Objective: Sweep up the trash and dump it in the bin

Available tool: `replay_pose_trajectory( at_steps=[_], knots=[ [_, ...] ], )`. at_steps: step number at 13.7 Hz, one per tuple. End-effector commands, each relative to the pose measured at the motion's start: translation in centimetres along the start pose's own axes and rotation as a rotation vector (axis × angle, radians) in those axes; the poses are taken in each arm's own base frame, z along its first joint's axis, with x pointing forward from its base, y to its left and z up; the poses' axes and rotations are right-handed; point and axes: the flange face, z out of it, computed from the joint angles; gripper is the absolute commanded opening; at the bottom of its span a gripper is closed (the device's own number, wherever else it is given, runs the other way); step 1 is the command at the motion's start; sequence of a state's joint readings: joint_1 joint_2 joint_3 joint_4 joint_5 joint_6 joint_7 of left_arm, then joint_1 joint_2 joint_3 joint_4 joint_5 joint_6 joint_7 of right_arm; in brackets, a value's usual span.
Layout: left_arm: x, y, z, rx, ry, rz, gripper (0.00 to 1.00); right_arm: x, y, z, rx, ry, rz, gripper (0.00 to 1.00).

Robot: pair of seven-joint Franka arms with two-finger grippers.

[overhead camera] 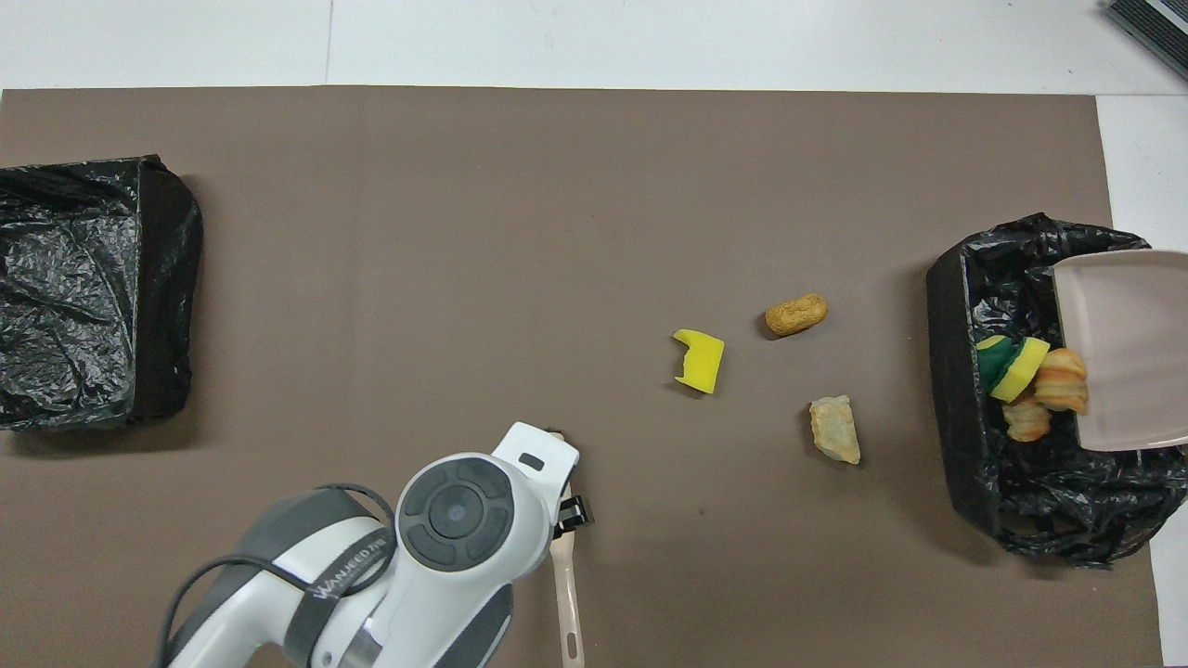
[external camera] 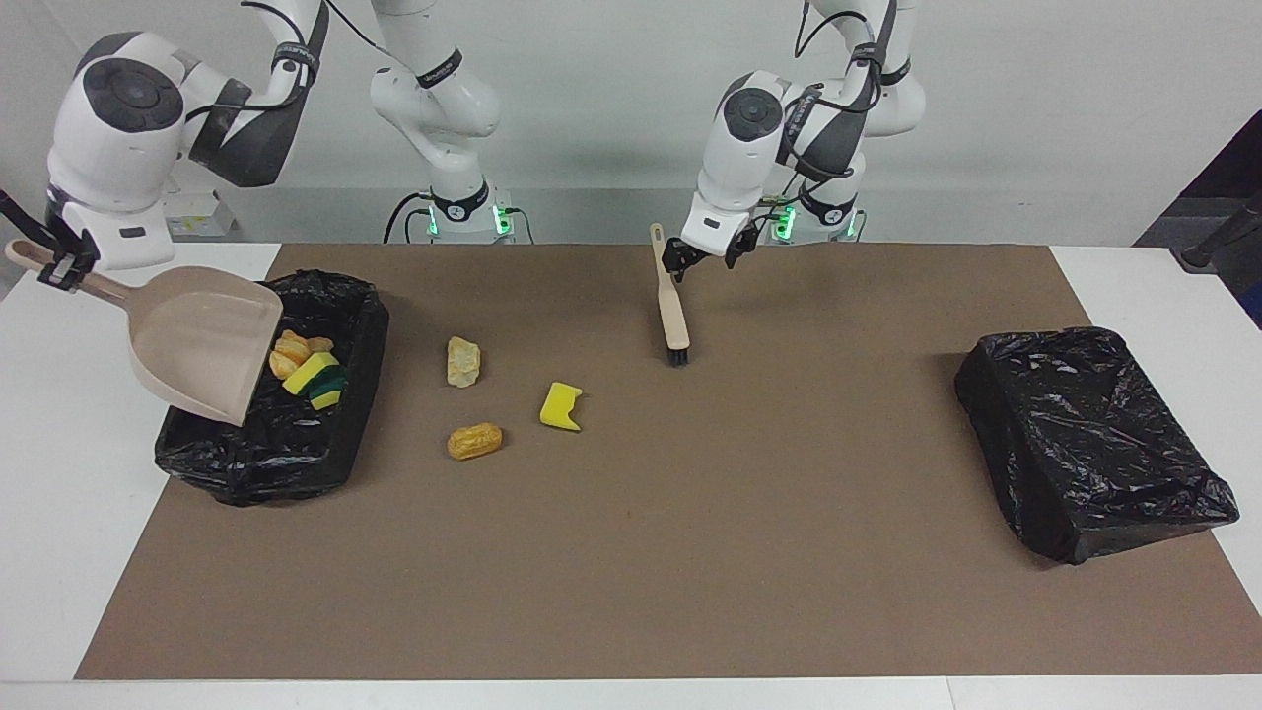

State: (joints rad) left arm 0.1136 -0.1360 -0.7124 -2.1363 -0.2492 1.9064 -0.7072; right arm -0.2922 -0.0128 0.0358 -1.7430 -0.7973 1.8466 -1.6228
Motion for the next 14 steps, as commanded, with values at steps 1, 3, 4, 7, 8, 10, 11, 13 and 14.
replay_pose_trajectory(
  at_steps=[1,3,4,7,8,10,11,13,14],
  knots=[
    [3.8,-4.0,-2.4,0.003,-0.007,0.080,1.00,-1.3,-0.9,-4.3,-0.012,-0.015,0.004,0.00],
    [6.7,-7.1,-3.4,0.014,0.021,0.128,1.00,0.1,-0.6,-8.5,-0.004,0.044,0.105,0.00],
    [8.0,-8.8,-3.9,0.013,0.031,0.143,1.00,1.9,-0.6,-9.8,0.016,0.096,0.189,0.00],
    [12.4,-15.6,-6.5,0.002,0.070,0.221,1.00,8.7,-0.5,-14.5,0.058,0.282,0.427,0.00],
    [13.5,-17.1,-7.5,-0.011,0.083,0.207,1.00,10.8,-0.5,-16.0,0.075,0.326,0.487,0.00],
    [14.9,-18.3,-9.8,-0.003,0.088,0.202,1.00,16.2,0.2,-17.8,0.142,0.408,0.608,0.00],
    [15.6,-18.6,-10.8,0.006,0.075,0.212,1.00,19.3,0.6,-18.4,0.201,0.441,0.685,0.00],
    [16.7,-19.2,-12.7,0.024,0.046,0.229,1.00,26.3,1.2,-20.1,0.330,0.488,0.847,0.00],
    [17.0,-19.3,-12.5,0.028,0.041,0.234,1.00,29.8,1.0,-21.0,0.390,0.485,0.911,0.00]
  ],
)
